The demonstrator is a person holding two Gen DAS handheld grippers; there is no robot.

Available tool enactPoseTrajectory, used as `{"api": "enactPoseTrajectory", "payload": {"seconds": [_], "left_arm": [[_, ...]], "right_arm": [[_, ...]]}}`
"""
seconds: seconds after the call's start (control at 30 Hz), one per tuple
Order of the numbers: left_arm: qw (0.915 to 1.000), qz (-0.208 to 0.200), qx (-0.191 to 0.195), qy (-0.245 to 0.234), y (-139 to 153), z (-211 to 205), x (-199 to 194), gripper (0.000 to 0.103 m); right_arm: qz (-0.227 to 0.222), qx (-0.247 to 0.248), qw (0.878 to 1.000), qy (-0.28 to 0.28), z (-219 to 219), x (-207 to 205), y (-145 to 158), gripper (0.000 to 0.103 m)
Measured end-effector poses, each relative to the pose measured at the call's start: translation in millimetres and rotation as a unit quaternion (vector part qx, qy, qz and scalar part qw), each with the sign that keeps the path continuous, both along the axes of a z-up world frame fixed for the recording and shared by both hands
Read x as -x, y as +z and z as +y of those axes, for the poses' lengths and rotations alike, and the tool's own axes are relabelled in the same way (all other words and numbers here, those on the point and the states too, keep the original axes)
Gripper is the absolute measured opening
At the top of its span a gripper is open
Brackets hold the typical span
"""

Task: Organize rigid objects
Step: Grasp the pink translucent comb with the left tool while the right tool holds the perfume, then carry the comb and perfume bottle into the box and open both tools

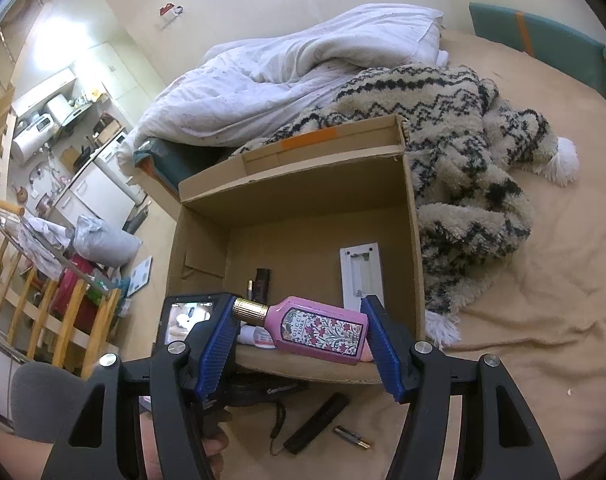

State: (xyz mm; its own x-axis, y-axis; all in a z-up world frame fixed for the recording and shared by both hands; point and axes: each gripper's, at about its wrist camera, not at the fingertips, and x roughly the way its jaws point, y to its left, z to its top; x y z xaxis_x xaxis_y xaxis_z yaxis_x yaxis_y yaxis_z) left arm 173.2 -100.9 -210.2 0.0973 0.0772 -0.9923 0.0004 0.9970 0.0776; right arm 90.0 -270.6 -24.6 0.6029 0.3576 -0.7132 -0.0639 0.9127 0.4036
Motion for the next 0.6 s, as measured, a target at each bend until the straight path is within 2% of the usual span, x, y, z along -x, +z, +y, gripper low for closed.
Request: {"api": "enactPoseTrajectory", "payload": {"seconds": [0.3, 0.6], "left_arm": [[0.9996, -0.017, -0.014, -0.016, 14, 7, 14, 0.092], [0.9986, -0.038, -0.033, 0.019, 39, 47, 26, 0.092]], "right_arm": [[0.001, 0.007, 1.0, -0.003, -2, 0, -1, 0.066], [0.003, 0.015, 1.0, -0.009, -4, 1, -2, 0.066]]}}
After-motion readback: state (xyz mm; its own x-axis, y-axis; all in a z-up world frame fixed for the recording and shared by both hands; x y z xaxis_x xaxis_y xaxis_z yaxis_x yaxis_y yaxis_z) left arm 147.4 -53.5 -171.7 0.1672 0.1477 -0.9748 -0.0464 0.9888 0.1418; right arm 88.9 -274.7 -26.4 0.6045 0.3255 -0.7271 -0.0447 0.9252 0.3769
